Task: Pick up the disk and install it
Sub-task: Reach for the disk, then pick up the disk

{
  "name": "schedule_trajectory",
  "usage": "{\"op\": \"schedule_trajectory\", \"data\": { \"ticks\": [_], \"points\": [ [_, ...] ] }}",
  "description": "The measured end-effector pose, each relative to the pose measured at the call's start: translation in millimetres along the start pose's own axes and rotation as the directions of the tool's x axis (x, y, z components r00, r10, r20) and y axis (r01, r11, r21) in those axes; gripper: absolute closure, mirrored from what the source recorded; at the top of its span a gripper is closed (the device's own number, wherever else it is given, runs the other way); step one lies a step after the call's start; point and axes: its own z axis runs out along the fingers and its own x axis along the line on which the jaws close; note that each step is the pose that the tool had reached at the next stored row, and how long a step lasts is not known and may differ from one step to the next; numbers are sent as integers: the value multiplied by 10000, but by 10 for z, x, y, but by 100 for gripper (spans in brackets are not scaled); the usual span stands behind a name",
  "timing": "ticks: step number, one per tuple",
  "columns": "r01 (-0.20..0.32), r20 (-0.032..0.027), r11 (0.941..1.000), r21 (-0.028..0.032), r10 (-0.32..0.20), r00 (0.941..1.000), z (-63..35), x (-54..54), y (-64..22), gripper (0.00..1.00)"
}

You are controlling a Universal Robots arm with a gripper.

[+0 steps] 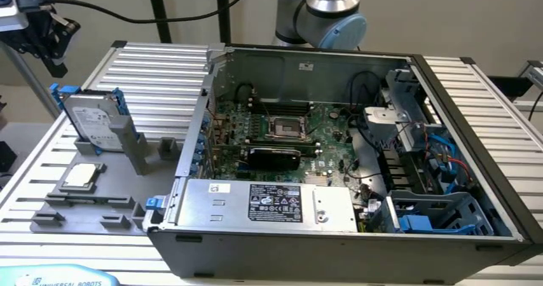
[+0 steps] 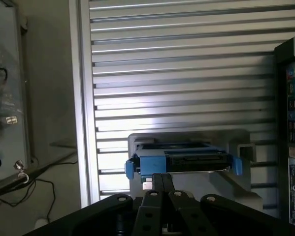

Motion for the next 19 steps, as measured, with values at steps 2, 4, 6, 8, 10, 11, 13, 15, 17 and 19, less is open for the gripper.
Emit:
{"op": "schedule_trajectory", "data": {
  "ticks": [2, 4, 6, 8, 10, 11, 13, 15, 17, 19],
  "points": [
    [30, -40, 10000, 5, -30, 10000, 2, 2, 3, 89],
    [31, -46, 10000, 5, -31, 10000, 1, 2, 3, 89],
    [30, -46, 10000, 4, -30, 10000, 1, 2, 4, 89],
    [31, -46, 10000, 5, -31, 10000, 1, 2, 4, 89],
    [31, -46, 10000, 5, -31, 10000, 1, 2, 4, 89],
    [31, -46, 10000, 4, -31, 10000, 1, 2, 4, 89],
    [31, -46, 10000, 4, -31, 10000, 1, 2, 4, 89],
    [31, -46, 10000, 4, -31, 10000, 1, 2, 4, 89],
    [54, -47, 10000, 5, -54, 10000, 1, -2, 6, 89],
    [242, -55, 9997, 10, -242, 9997, 1, -3, 7, 89]
  ]
}}
